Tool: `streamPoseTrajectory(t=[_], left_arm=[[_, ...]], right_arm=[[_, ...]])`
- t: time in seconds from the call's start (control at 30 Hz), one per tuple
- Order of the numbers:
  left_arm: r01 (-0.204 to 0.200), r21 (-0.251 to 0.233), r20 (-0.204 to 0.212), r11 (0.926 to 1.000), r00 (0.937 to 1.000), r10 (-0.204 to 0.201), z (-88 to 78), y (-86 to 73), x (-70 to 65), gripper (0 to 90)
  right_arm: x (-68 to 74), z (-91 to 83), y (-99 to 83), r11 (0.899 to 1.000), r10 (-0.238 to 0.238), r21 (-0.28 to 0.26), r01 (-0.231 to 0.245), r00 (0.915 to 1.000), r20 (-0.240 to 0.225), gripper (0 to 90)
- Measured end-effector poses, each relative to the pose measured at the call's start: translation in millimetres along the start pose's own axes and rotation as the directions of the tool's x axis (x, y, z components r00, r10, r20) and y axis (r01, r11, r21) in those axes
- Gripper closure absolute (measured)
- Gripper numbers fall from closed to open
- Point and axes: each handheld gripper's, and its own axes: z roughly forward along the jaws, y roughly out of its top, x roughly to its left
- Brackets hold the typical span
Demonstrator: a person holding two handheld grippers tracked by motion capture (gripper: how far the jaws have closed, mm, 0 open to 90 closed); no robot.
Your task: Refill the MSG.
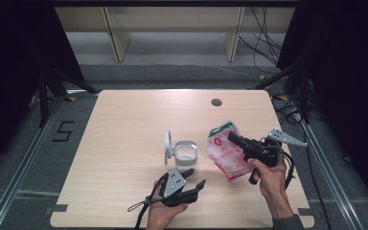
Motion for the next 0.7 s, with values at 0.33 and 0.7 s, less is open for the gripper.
streamPoseTrajectory(t=[0.33, 0.7], left_arm=[[-0.019, 0.023, -0.006, 0.9996, 0.9998, 0.019, -3.3, -6.7, 8.5, 44.3], [-0.007, 0.018, -0.025, 0.9998, 0.9997, 0.008, -9.5, -7.3, 16.7, 44.5]], right_arm=[[-4.5, -10.0, -2.2, 0.998, -0.048, 0.031, 0.046, 0.9976, 0.05, 90.0], [-5.7, -24.1, 1.4, 0.984, -0.166, 0.092, 0.152, 0.9696, 0.179, 90.0]])
